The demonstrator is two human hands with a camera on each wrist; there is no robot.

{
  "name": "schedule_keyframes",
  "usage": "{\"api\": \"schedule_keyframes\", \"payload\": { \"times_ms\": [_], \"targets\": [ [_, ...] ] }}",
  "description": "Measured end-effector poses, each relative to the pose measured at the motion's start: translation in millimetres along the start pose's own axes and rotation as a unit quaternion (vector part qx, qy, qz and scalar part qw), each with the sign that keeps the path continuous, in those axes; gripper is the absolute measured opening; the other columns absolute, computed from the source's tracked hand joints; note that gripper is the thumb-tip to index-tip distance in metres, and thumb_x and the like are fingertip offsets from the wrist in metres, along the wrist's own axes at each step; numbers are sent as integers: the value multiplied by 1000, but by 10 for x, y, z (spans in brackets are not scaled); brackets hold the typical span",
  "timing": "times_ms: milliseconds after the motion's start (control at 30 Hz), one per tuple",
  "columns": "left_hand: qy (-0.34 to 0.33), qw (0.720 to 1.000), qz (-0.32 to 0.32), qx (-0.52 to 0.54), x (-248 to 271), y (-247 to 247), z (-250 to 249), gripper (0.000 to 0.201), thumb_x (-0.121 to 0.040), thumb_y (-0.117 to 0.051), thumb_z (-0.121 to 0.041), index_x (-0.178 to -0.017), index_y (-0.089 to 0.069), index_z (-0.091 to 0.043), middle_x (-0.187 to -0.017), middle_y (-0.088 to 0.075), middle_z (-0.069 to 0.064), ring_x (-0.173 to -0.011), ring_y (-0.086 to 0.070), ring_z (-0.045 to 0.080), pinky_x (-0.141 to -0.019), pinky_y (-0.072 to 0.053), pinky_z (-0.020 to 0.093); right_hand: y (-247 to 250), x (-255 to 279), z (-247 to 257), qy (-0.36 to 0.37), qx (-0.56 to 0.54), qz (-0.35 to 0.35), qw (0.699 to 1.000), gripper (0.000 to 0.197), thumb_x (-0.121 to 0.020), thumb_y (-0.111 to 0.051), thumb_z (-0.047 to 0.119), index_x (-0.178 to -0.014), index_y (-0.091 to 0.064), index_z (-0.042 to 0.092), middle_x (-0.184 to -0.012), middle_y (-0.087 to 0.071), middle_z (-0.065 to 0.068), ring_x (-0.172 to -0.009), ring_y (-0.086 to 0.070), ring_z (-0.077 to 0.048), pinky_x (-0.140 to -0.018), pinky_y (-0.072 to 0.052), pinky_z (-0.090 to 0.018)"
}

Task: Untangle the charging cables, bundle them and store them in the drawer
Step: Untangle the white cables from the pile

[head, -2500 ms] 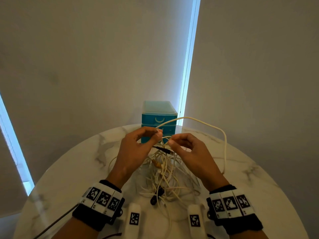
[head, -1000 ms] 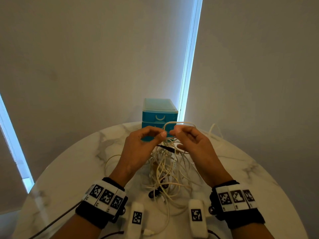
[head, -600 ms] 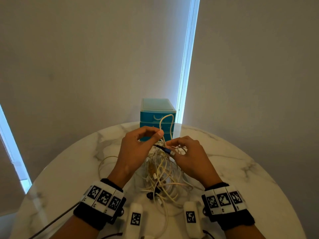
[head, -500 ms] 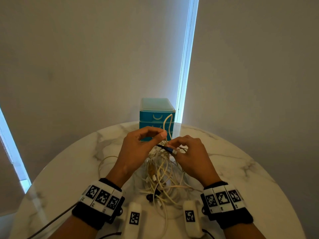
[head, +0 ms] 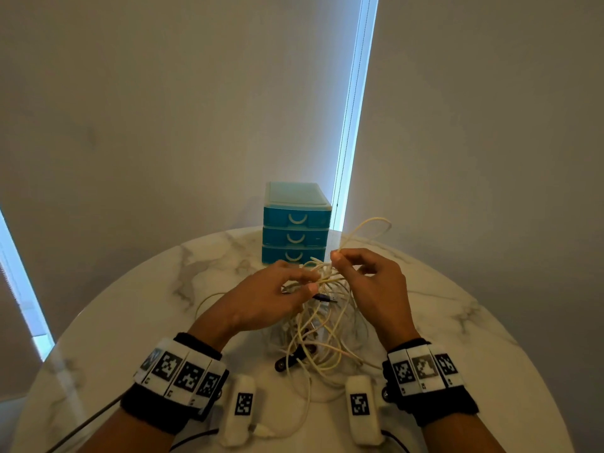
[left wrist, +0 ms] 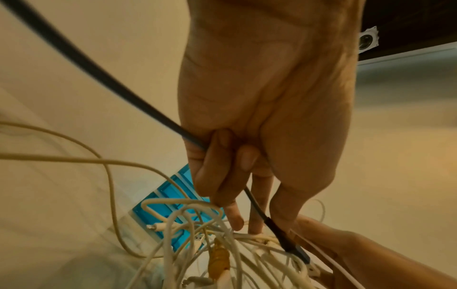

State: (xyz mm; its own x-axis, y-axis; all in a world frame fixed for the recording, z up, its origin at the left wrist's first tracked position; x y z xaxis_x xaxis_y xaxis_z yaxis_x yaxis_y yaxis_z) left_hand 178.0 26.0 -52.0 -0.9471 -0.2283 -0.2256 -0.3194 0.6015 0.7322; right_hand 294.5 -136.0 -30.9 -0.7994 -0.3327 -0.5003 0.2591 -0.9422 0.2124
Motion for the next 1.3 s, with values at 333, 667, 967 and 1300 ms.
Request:
{"api": "schedule_keyframes", "payload": {
  "times_ms": [333, 667, 967, 1300],
  "targets": [
    [6, 999, -36, 17, 19, 109, 11, 34, -101, -60, -61, -129, -71, -45, -124, -68, -22, -115, -63, 0, -105, -54, 36, 57, -11, -123, -143, -268, -7, 953, 21, -103, -71, 34, -116, -83, 24, -117, -81, 5, -121, -69, -19, -98, -53, -40],
    [68, 988, -124, 62, 74, 453, 158, 53, -96, -50, -74, -92, -74, -26, -90, -74, -5, -88, -67, 10, -80, -53, 34, -135, 36, 71, -125, -171, 158, 964, 26, -110, -59, 27, -116, -84, 24, -78, -63, -2, -69, -59, -15, -64, -50, -27],
    [-83, 953, -259, 135, 172, 763, -132, 22, -104, -55, -48, -105, -69, -31, -119, -72, -14, -112, -64, 2, -86, -48, 13, -111, 84, 385, 39, 22, 105, 993, 18, -83, -93, 31, -96, -81, 31, -86, -78, 11, -80, -73, -5, -72, -59, -18],
    [-63, 969, -160, 180, 144, 484, -301, 32, -108, -55, -47, -104, -73, -20, -85, -81, -1, -75, -78, 15, -72, -63, 30, -199, 171, 613, 82, -102, 75, 989, 43, -79, -92, 29, -118, -78, 20, -99, -84, 6, -94, -81, -11, -90, -65, -30]
  ]
}}
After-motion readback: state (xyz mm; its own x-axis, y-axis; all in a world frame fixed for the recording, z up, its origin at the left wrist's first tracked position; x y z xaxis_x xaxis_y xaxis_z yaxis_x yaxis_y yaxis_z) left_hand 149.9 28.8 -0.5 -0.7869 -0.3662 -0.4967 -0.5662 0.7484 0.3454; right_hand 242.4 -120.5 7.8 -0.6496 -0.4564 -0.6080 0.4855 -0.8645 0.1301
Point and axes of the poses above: each hand's wrist, its own x-axis away from the middle knuckle, its own y-axis out of the back of the hand, z = x × y, the point moved 10 cm from there along -x, towards the middle knuckle
